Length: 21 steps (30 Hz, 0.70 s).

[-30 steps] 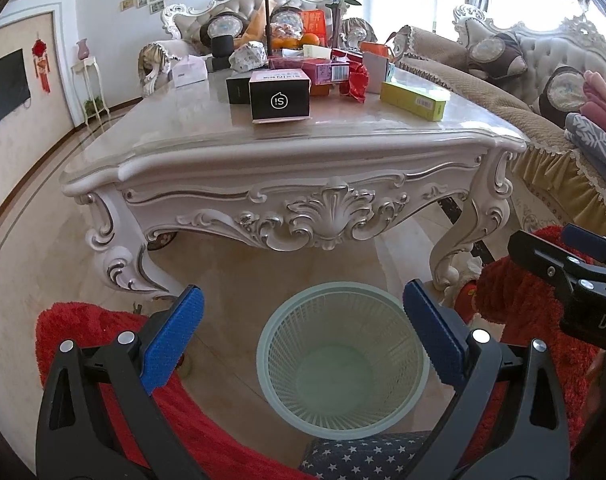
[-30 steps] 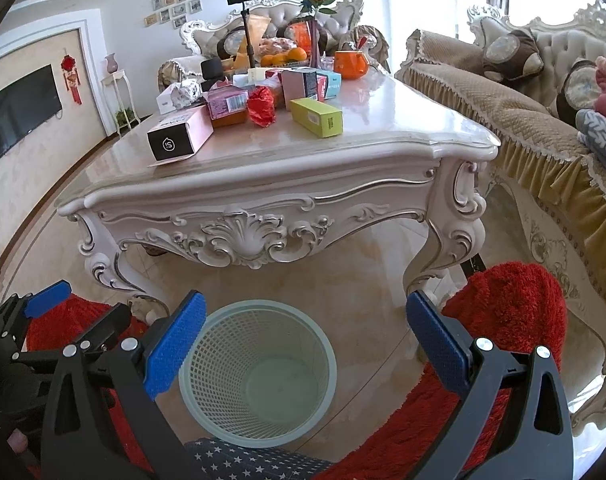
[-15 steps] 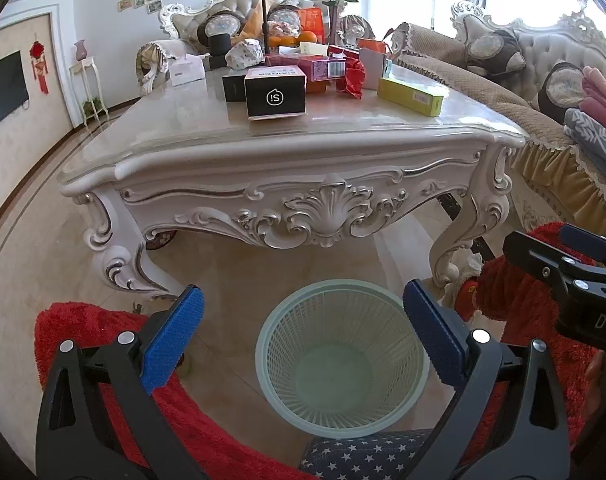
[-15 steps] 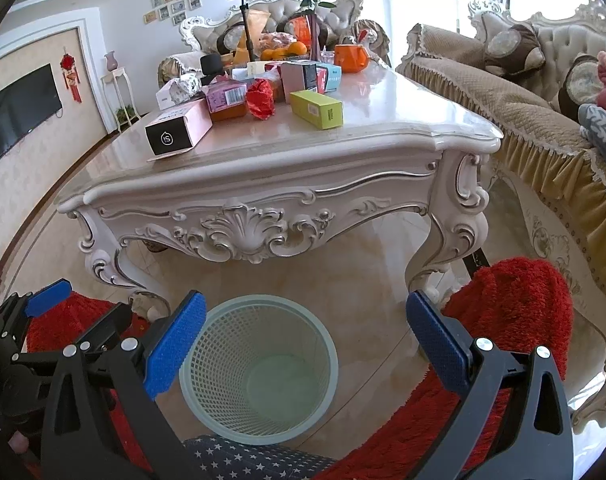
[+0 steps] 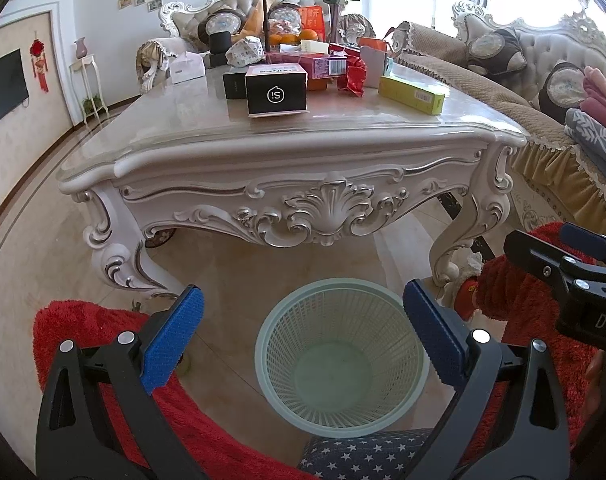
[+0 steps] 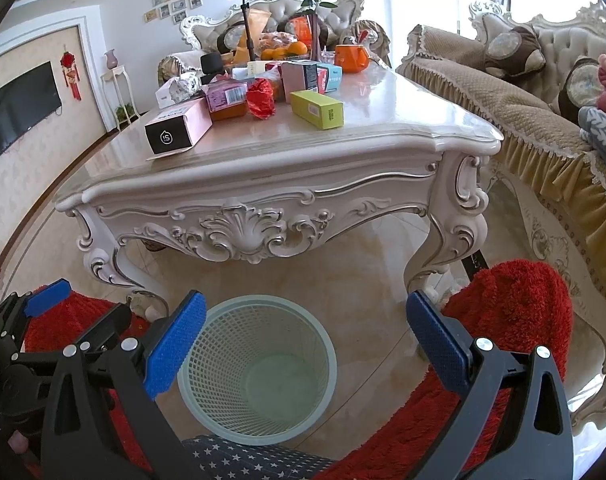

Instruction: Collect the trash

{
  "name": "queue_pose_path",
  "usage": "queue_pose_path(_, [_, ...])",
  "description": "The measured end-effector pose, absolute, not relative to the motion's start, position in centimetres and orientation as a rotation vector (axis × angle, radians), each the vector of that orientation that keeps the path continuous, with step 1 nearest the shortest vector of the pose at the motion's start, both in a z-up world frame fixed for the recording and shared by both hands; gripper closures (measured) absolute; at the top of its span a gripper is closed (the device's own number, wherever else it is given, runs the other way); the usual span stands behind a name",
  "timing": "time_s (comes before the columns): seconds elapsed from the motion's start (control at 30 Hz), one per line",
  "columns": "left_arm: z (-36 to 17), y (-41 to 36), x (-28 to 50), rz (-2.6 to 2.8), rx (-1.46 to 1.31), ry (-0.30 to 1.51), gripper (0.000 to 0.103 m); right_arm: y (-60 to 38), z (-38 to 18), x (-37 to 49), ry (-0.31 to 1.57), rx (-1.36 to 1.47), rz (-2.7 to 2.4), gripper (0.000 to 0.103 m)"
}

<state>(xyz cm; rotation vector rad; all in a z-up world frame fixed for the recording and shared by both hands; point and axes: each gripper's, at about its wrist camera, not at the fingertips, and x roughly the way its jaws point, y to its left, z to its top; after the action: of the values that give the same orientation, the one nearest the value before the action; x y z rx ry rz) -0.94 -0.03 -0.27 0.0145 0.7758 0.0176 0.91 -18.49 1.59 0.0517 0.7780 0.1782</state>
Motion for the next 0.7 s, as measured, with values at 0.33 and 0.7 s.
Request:
queue_pose_path(0.33, [-0.32, -0.07, -0.95, 0.018, 0.015, 0.779, 0.006, -18.36, 1.6, 0.85, 0.779, 0.049, 0.176, 0.007])
queue_pose_path(0.7, [-1.02, 0.46, -0.27, -0.015, -0.015, 0.804, 0.006, -18.25, 2.4, 0.88, 0.667, 0.015, 0.207, 0.007])
